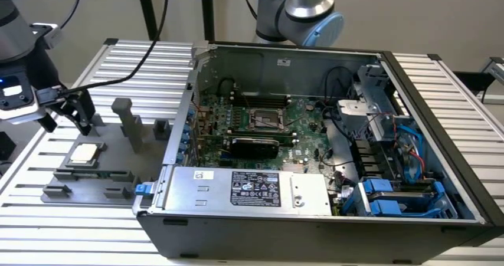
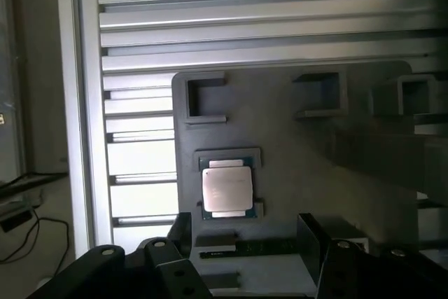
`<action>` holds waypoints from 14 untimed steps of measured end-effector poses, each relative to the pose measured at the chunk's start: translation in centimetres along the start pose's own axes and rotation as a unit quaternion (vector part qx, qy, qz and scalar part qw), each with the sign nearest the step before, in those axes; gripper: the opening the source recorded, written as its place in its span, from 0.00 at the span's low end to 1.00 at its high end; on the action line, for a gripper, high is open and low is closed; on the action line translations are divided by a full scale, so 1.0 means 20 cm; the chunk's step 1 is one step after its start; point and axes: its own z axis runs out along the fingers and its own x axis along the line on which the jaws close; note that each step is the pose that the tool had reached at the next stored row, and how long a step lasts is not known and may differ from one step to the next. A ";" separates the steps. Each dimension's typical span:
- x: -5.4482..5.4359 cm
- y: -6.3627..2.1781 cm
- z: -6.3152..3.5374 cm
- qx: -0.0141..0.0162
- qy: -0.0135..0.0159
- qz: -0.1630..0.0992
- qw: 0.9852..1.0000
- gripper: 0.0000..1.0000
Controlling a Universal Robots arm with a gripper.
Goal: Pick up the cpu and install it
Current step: 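Pick up the cpu and move it towards the insertion slot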
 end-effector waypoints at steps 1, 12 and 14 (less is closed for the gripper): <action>0.00 0.000 0.009 0.000 0.000 0.000 1.000 0.71; -0.01 -0.004 0.109 0.000 0.000 0.003 1.000 0.79; -0.01 -0.005 0.127 0.000 0.000 0.004 1.000 0.79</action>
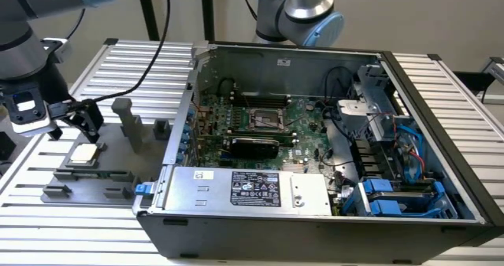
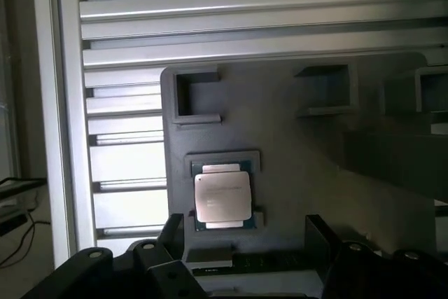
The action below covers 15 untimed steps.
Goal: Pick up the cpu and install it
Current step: 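Pick up the cpu and move it towards the insertion slot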
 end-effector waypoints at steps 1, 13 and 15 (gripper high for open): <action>0.00 0.000 0.009 0.000 0.000 0.000 1.000 0.79; 0.03 -0.007 0.117 0.000 0.000 0.004 1.000 0.79; 0.03 -0.007 0.136 0.000 0.000 0.004 1.000 0.79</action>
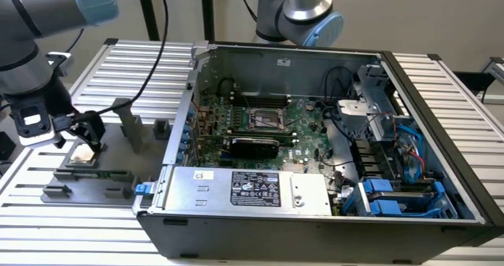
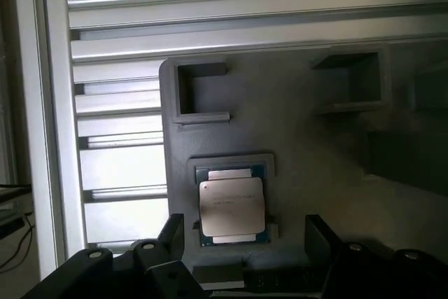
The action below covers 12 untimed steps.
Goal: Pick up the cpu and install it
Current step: 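Pick up the cpu and move it towards the insertion slot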
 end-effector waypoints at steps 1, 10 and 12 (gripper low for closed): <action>0.00 0.000 0.009 0.000 0.000 0.000 1.000 0.79; 0.01 0.021 0.092 0.000 0.000 0.000 1.000 0.79; 0.02 0.025 0.110 0.000 0.000 0.000 1.000 0.79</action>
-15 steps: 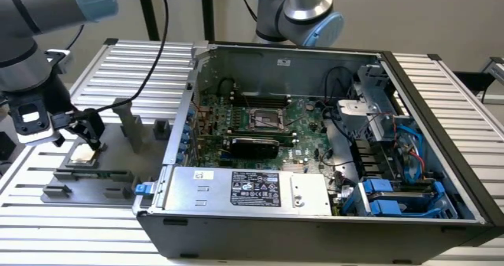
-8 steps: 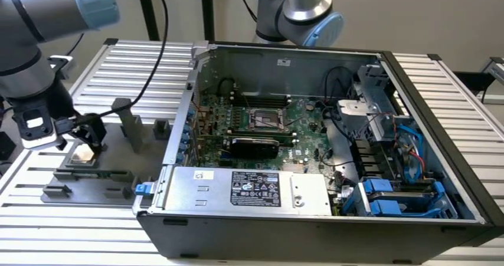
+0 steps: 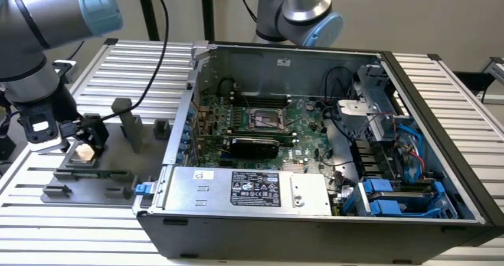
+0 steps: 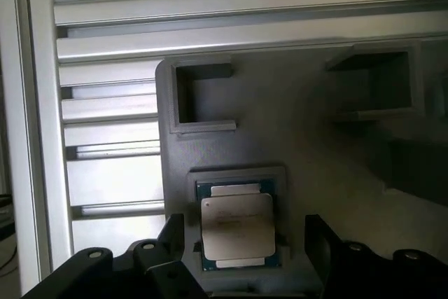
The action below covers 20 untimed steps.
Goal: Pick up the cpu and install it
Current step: 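Pick up the cpu and move it towards the insertion slot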
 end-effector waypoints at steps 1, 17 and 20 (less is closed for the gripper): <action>0.00 0.001 0.007 0.000 0.000 0.000 1.000 0.79; 0.00 0.005 0.025 0.000 0.004 0.003 1.000 0.76; 0.00 0.005 0.026 0.000 0.004 0.003 1.000 0.69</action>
